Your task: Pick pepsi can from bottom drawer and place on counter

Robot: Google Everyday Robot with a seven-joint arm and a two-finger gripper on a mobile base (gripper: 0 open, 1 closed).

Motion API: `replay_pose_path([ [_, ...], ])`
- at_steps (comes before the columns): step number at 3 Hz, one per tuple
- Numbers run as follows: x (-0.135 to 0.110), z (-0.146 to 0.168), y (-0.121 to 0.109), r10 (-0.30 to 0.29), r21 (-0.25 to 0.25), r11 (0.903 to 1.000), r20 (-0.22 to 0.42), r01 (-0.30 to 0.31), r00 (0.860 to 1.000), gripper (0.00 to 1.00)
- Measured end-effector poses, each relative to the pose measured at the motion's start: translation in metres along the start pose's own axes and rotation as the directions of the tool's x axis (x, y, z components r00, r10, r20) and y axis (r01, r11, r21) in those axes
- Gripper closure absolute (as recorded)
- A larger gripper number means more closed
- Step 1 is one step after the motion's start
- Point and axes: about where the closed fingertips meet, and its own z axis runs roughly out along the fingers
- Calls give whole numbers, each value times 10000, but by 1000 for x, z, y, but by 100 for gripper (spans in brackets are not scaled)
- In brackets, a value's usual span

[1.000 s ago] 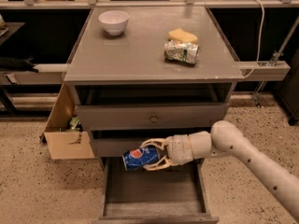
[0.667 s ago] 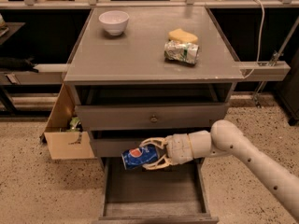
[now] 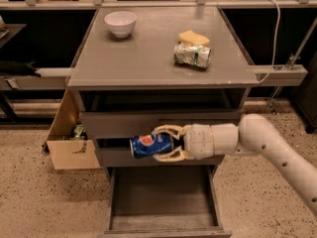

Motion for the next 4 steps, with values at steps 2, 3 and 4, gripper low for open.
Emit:
replay_pose_path([
  [2,-58,-31,-86,-209,1019,9942,-1394,353,9900,100],
  [3,-58,-31,-87,-206,1015,9942,-1389,350,9901,100],
  [4,-66,-16,-132,-323,989,9939,-1655,492,9857,100],
])
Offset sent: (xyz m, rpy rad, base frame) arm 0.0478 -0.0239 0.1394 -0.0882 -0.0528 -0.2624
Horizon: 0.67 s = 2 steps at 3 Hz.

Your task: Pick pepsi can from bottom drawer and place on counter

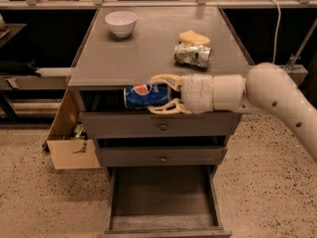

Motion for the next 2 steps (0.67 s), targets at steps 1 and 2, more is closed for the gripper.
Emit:
replay_pose_path([
  [1,-9,12,-40,-110,28,9999,-325,111,9994,100],
  [2,-2,26,-70,371,375,9987,-461,-353,9982,100],
])
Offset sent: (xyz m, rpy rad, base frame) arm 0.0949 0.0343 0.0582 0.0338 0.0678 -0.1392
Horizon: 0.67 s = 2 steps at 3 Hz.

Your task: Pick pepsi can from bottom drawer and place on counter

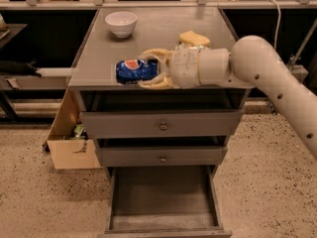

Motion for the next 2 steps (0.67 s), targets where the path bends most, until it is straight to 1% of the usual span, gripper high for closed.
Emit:
replay_pose_path([
  [1,17,17,-23,735,266,9970,-162,-730,9972,100],
  [2,35,35,-42,1388,310,9899,-257,-1380,9900,100],
])
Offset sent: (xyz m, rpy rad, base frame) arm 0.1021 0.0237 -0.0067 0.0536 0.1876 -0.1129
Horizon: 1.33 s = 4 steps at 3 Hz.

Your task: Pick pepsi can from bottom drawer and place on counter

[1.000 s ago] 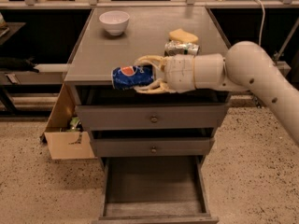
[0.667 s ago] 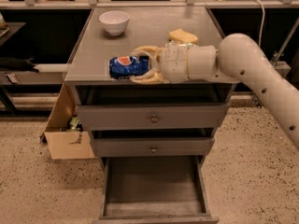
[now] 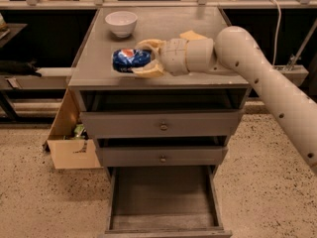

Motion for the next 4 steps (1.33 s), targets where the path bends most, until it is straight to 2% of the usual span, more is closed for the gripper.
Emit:
replay_pose_path([
  [1,18,15,-16,636,-139,9978,-317,-641,9975,83],
  [2,37,25,-26,1179,-306,9923,-676,-1202,9907,59],
  [4,56,36,-35,1682,-536,9833,-967,-1739,9810,14],
])
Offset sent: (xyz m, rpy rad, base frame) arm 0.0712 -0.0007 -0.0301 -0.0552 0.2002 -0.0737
